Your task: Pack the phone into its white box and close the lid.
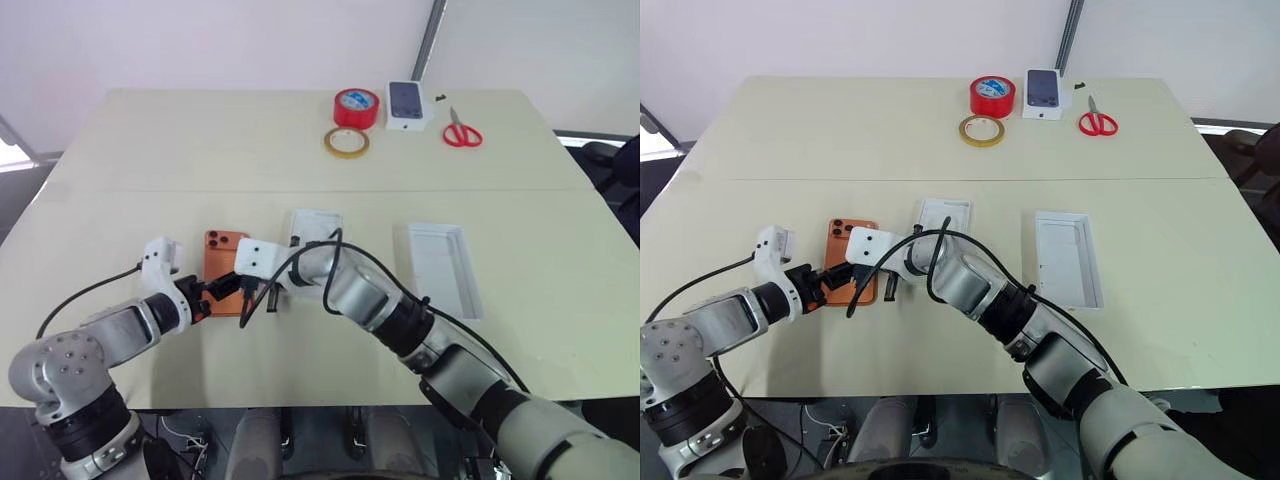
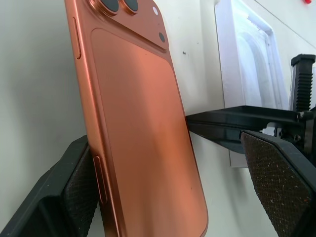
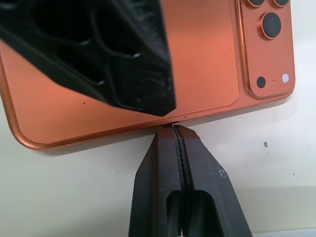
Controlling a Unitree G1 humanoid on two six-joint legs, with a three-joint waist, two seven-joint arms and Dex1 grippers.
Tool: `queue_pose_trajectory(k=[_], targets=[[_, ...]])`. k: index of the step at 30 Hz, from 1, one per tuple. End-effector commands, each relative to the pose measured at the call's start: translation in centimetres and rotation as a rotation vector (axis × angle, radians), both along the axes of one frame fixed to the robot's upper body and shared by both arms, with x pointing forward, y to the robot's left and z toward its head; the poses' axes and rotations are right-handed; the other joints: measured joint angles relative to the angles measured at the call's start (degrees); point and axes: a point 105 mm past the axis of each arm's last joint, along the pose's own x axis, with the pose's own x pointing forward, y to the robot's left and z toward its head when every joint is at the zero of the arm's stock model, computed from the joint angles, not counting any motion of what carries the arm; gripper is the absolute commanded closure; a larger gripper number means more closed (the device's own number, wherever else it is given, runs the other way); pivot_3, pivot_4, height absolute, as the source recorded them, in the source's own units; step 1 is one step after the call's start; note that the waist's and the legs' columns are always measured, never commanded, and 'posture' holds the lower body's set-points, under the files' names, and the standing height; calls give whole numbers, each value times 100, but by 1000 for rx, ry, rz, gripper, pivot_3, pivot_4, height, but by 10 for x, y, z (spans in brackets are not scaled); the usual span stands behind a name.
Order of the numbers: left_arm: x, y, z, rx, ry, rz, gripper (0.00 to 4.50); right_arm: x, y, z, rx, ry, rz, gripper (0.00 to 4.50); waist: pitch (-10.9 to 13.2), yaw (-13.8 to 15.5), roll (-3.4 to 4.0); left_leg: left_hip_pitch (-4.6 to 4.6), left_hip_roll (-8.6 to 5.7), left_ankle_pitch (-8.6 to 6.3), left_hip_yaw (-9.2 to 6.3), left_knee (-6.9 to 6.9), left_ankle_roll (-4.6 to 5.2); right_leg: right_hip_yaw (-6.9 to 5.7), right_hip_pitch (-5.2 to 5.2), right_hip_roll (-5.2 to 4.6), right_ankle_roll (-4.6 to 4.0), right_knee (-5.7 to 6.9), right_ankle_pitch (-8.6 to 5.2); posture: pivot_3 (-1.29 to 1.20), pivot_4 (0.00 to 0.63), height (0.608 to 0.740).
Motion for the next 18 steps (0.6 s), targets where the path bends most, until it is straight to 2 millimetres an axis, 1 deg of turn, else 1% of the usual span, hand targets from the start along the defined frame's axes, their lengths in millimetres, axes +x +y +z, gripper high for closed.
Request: queue_pose_trajectory(k=[1, 2, 5, 9, 14, 18], targets=[[2, 3, 5, -40, -14, 16, 147, -7, 8, 8, 25, -17, 40, 4499, 0, -4, -1, 0, 0, 0, 0, 0, 0, 0, 0, 1, 0, 0, 0, 0, 150, 740], [2, 5, 6, -52, -17, 24, 147, -7, 8, 8, 25, -17, 41, 4499, 0, -6, -1, 0, 1, 0, -1, 0, 0, 0, 0, 2, 0, 0, 0, 0, 150, 740], [2, 8, 4, -65, -7, 44, 966, -8, 7, 7, 23, -16, 42, 4500, 1, -16, -1, 0, 3, 0, -1, 0, 0, 0, -1, 3, 0, 0, 0, 0, 150, 740], [1, 13, 4, -69, -2, 63, 2946, -8, 7, 6, 19, -18, 46, 4500, 2, -16, -3, -3, 5, 0, -2, 0, 0, 0, -2, 6, 0, 0, 0, 0, 150, 740], [2, 19, 5, -115, -9, 111, 2946, -8, 5, 8, 14, -30, 49, 4500, 2, -19, -4, -2, 5, 0, -3, 0, -1, 0, -13, 5, 0, -3, 0, 0, 150, 740], [3, 21, 7, -166, -19, 136, 2946, -7, 4, 10, 15, -39, 50, 4500, 3, -15, -4, -6, 5, 0, -3, -4, -1, 1, -24, 5, 0, -4, 0, 0, 150, 740]])
